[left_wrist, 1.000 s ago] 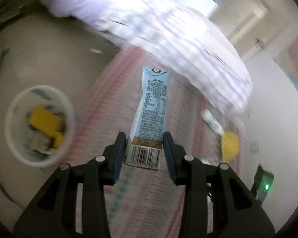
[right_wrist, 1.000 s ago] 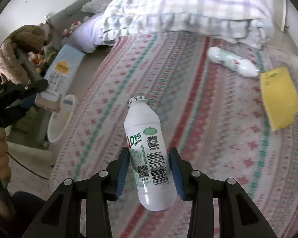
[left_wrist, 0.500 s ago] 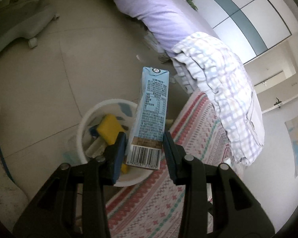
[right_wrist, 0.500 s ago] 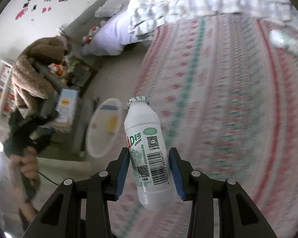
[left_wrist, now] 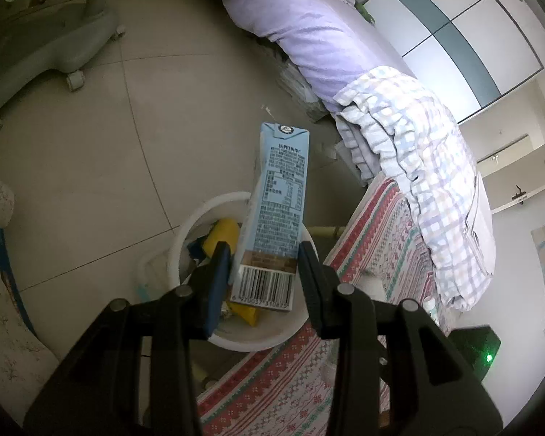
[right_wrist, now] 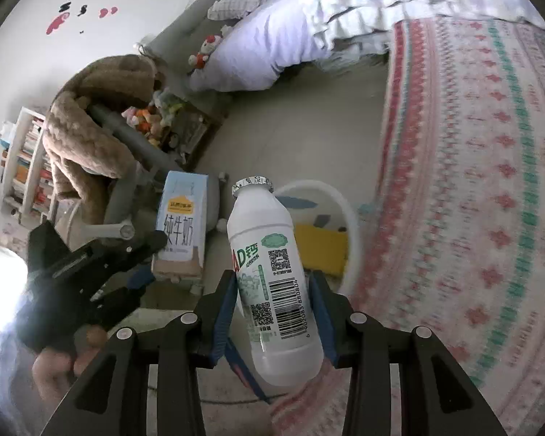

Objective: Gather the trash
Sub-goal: 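Carry the milk carton and white bottle over the white bin, then open both tools over the bin to drop carton and bottle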

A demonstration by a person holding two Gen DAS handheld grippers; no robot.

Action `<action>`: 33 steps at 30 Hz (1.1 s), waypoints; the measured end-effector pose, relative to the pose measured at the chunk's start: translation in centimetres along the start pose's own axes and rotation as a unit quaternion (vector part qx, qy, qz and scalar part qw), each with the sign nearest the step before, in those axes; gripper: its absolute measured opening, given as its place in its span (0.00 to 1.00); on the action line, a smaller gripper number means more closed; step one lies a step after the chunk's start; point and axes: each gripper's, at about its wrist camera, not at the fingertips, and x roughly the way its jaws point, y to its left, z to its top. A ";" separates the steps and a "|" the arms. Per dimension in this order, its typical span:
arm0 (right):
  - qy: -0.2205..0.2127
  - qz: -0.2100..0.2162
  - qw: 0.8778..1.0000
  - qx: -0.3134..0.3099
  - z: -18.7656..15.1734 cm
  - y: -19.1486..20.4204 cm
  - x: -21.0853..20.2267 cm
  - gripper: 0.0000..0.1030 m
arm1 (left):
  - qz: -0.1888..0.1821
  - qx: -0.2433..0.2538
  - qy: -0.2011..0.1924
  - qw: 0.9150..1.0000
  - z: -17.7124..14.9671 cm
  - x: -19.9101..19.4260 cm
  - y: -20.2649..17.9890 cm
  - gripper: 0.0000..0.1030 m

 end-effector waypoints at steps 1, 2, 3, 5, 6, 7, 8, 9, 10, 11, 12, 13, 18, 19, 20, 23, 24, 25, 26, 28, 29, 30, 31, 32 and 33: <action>0.002 0.001 1.000 0.002 0.2 0.4 0.9 0.40 | 0.001 0.001 0.001 1.000 0.0 0.1 -0.1 0.39; 0.003 0.000 1.000 0.006 0.0 0.6 1.4 0.40 | 0.003 0.003 0.003 1.000 -0.1 0.2 -0.2 0.39; 0.005 -0.001 1.000 0.012 0.1 0.7 2.1 0.40 | 0.004 0.004 0.004 1.000 -0.1 0.4 -0.2 0.39; 0.007 -0.003 1.000 0.025 0.2 0.8 3.3 0.40 | 0.005 0.007 0.006 1.000 -0.1 0.5 -0.3 0.39; 0.007 -0.004 0.999 0.031 0.2 0.8 3.8 0.40 | 0.006 0.007 0.006 1.000 -0.2 0.5 -0.4 0.39; 0.007 -0.006 0.999 0.038 0.1 0.8 4.2 0.40 | 0.006 0.009 0.006 1.000 -0.2 0.6 -0.4 0.39; 0.007 -0.008 0.999 0.047 0.1 0.8 4.9 0.41 | 0.008 0.012 0.007 1.000 -0.2 0.6 -0.5 0.39; 0.008 -0.011 0.999 0.051 0.1 0.7 5.3 0.41 | 0.010 0.013 0.008 1.000 -0.2 0.7 -0.5 0.39; 0.009 -0.013 0.998 0.054 0.1 0.7 5.7 0.41 | 0.010 0.014 0.010 1.000 -0.2 0.8 -0.5 0.39; 0.010 -0.017 0.998 0.056 0.1 0.7 6.2 0.41 | 0.008 0.015 0.012 1.000 -0.2 0.9 -0.5 0.39; 0.012 -0.018 0.998 0.057 0.0 0.7 6.5 0.41 | 0.008 0.017 0.012 1.000 -0.1 0.9 -0.6 0.39; 0.012 -0.020 0.998 0.059 0.0 0.7 6.7 0.42 | 0.009 0.018 0.012 1.000 -0.1 0.9 -0.6 0.39; 0.011 -0.023 0.997 0.078 -0.2 0.5 7.6 0.44 | 0.015 0.025 0.015 0.999 -0.1 1.1 -0.8 0.39; 0.012 -0.020 0.997 0.079 -0.2 0.6 7.6 0.46 | 0.016 0.028 0.017 0.999 -0.2 1.2 -0.9 0.39; 0.012 -0.021 0.997 0.079 -0.1 0.5 7.5 0.48 | 0.016 0.032 0.020 0.999 -0.2 1.3 -1.0 0.39; 0.009 -0.024 0.997 0.075 -0.2 0.3 6.7 0.48 | 0.017 0.047 0.023 0.998 -0.4 1.4 -1.5 0.39; 0.007 -0.025 0.997 0.074 -0.3 0.2 6.4 0.49 | 0.015 0.052 0.026 0.998 -0.5 1.5 -1.7 0.39; 0.005 -0.026 0.997 0.072 -0.3 0.1 6.0 0.49 | 0.014 0.058 0.029 0.998 -0.6 1.7 -1.8 0.39; 0.001 -0.026 0.997 0.069 -0.4 0.0 5.4 0.49 | 0.014 0.065 0.033 0.997 -0.7 1.9 -2.1 0.39; -0.007 -0.029 0.998 0.062 -0.5 -0.3 4.3 0.49 | 0.013 0.075 0.044 0.996 -0.9 2.4 -2.4 0.39; -0.012 -0.035 0.998 0.059 -0.5 -0.5 3.5 0.50 | 0.011 0.084 0.052 0.995 -1.0 2.7 -2.7 0.39; -0.016 -0.037 0.997 0.059 -0.4 -0.8 3.0 0.50 | 0.010 0.092 0.058 0.994 -1.1 2.9 -2.9 0.39; -0.021 -0.039 0.997 0.060 -0.4 -1.2 2.3 0.50 | 0.012 0.100 0.063 0.993 -1.3 3.1 -3.2 0.39; -0.026 -0.041 0.997 0.061 -0.4 -1.4 1.7 0.50 | 0.014 0.106 0.065 0.992 -1.4 3.2 -3.3 0.39; -0.030 -0.042 0.997 0.063 -0.4 -1.7 1.2 0.50 | 0.016 0.111 0.067 0.991 -1.5 3.3 -3.4 0.39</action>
